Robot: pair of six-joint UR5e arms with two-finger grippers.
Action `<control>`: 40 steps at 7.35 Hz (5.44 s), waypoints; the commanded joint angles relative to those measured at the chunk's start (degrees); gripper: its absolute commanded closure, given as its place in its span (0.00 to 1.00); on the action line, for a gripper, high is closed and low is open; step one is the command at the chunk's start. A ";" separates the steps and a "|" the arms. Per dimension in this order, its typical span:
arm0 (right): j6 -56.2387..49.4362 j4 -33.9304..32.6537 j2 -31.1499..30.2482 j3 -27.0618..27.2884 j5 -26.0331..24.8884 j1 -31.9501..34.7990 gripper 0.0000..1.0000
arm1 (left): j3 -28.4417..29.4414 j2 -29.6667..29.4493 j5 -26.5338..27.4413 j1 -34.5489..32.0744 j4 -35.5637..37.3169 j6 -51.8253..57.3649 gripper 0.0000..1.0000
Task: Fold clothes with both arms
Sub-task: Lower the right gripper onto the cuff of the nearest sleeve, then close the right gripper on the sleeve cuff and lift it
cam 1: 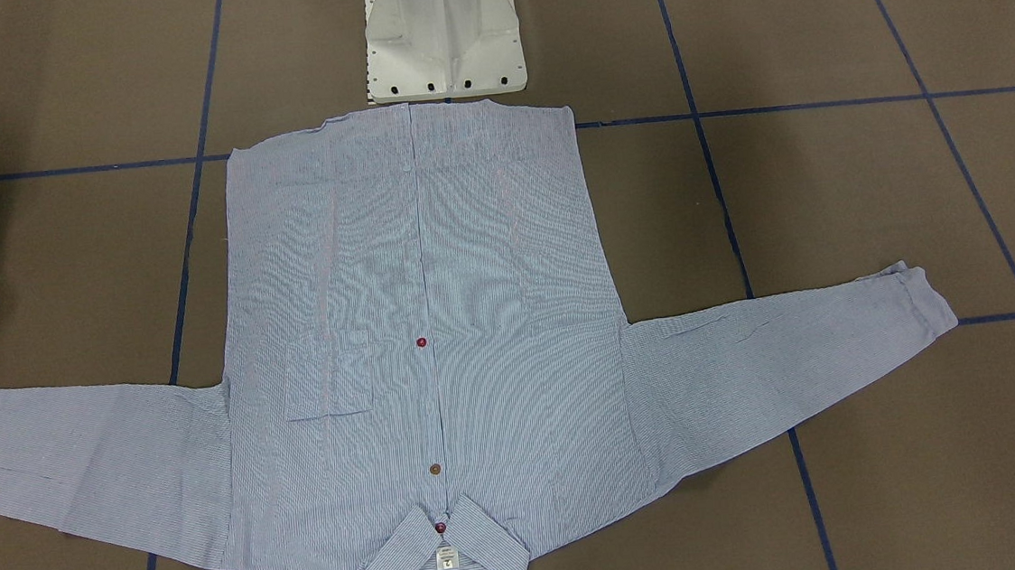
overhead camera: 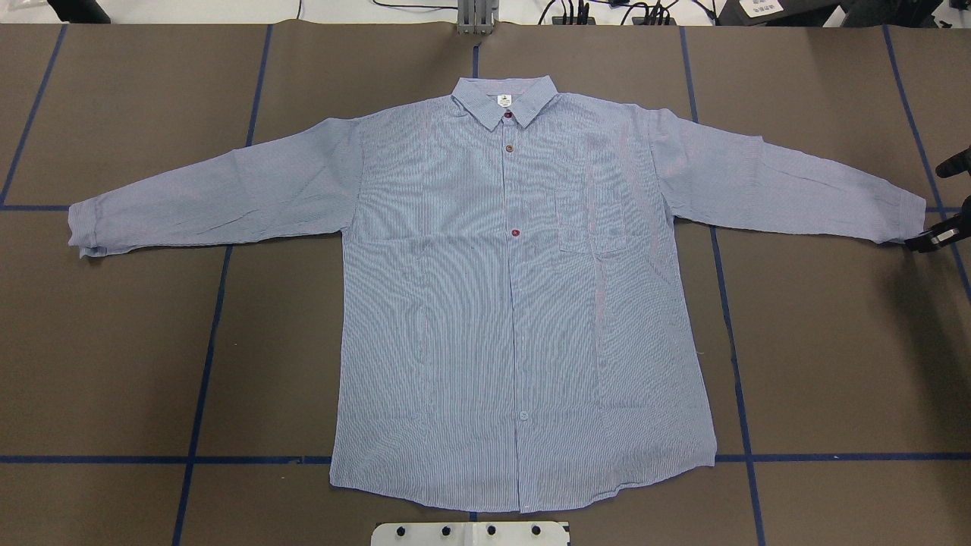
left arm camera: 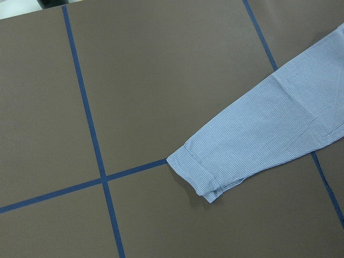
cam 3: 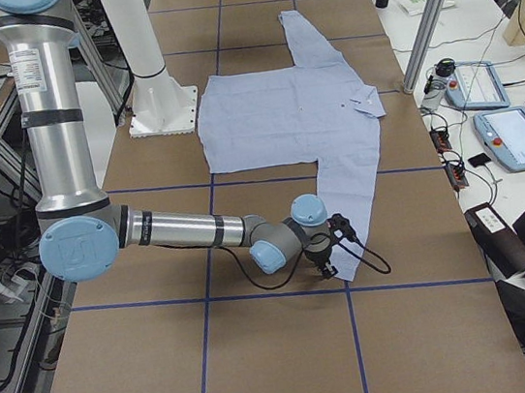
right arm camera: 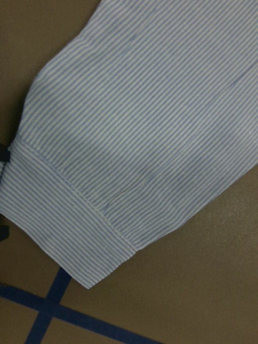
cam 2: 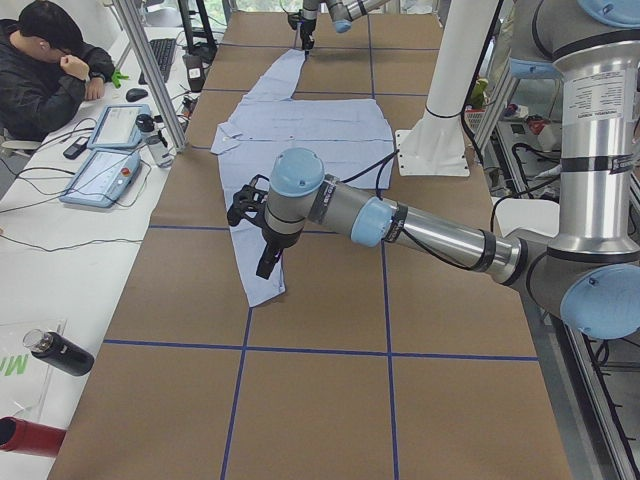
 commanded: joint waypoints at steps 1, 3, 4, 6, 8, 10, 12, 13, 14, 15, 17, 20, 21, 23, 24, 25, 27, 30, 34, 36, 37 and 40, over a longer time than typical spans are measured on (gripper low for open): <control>0.11 -0.28 0.07 -0.06 -0.02 -0.06 0.73 | -0.10 0.00 0.00 0.00 0.00 0.00 0.00; 1.16 -0.46 0.07 0.03 0.16 -0.06 1.00 | -0.18 0.00 0.00 0.00 0.00 0.00 0.00; 2.04 -0.54 0.16 0.38 0.33 -0.06 1.00 | -0.27 0.00 0.00 0.00 0.00 0.00 0.00; 2.13 -0.63 0.43 0.65 0.77 0.29 1.00 | -0.27 0.00 0.00 0.00 0.00 0.00 0.00; 2.13 -2.11 0.86 1.69 3.04 2.39 1.00 | -0.27 0.00 -0.09 0.00 0.00 0.00 0.00; 2.66 -4.41 0.08 3.55 3.32 2.49 0.82 | -0.27 0.00 0.00 0.00 0.00 0.00 0.00; 3.28 -3.89 -0.01 3.64 3.41 2.49 0.35 | -0.18 0.00 -0.09 0.00 0.00 0.00 0.00; 4.84 -3.97 -0.10 3.03 3.32 2.40 0.30 | -0.18 0.00 -0.09 0.00 0.00 0.00 0.00; 7.90 -3.80 -0.10 2.41 3.32 2.32 0.30 | -0.18 0.00 -0.09 0.00 0.00 0.00 0.00; 7.24 -3.71 0.07 2.67 3.32 1.97 0.30 | -0.27 0.00 -0.09 0.00 0.00 0.00 0.00; 6.79 -3.71 0.77 2.93 2.97 -0.48 0.32 | -0.27 0.00 -0.09 0.00 0.09 0.00 0.00; -1.52 -3.88 2.01 2.41 1.74 -1.38 0.34 | -0.19 0.09 -0.09 0.00 0.09 0.00 0.00; -4.43 -3.88 1.92 2.32 1.56 -1.29 0.36 | -0.18 0.09 -0.09 -0.09 0.09 0.00 0.00; -10.84 -3.97 1.40 2.23 1.56 -1.20 0.37 | -0.01 0.00 -0.09 -0.09 0.00 0.00 0.00; -11.48 -3.97 1.13 2.32 1.22 -1.20 0.37 | -0.01 0.00 -0.09 0.00 0.00 0.00 0.00; -12.88 -3.97 0.96 2.40 -0.01 -1.20 0.37 | -0.01 0.00 -0.09 -0.09 0.00 0.00 0.00; -16.67 -4.06 1.13 1.97 -0.37 -1.20 0.47 | 0.08 0.00 -0.09 0.00 0.00 0.09 0.00; -16.76 -4.15 1.66 1.88 -0.99 -1.29 0.57 | 0.17 0.00 -0.09 0.00 0.00 0.09 0.00; -16.41 -3.97 1.66 2.23 -1.25 0.11 1.00 | 0.08 0.00 -0.09 0.00 0.00 0.17 0.00; -15.53 -4.58 2.18 3.63 -0.81 2.65 1.00 | -0.01 0.00 -0.09 0.00 0.00 0.18 0.00; -14.05 -4.93 2.27 5.90 -0.64 3.28 1.00 | -0.01 0.00 -0.09 -0.09 0.00 0.18 0.00; -2.38 -26.74 6.81 24.67 -0.72 2.93 1.00 | 0.08 0.00 -0.09 0.00 0.00 0.09 0.00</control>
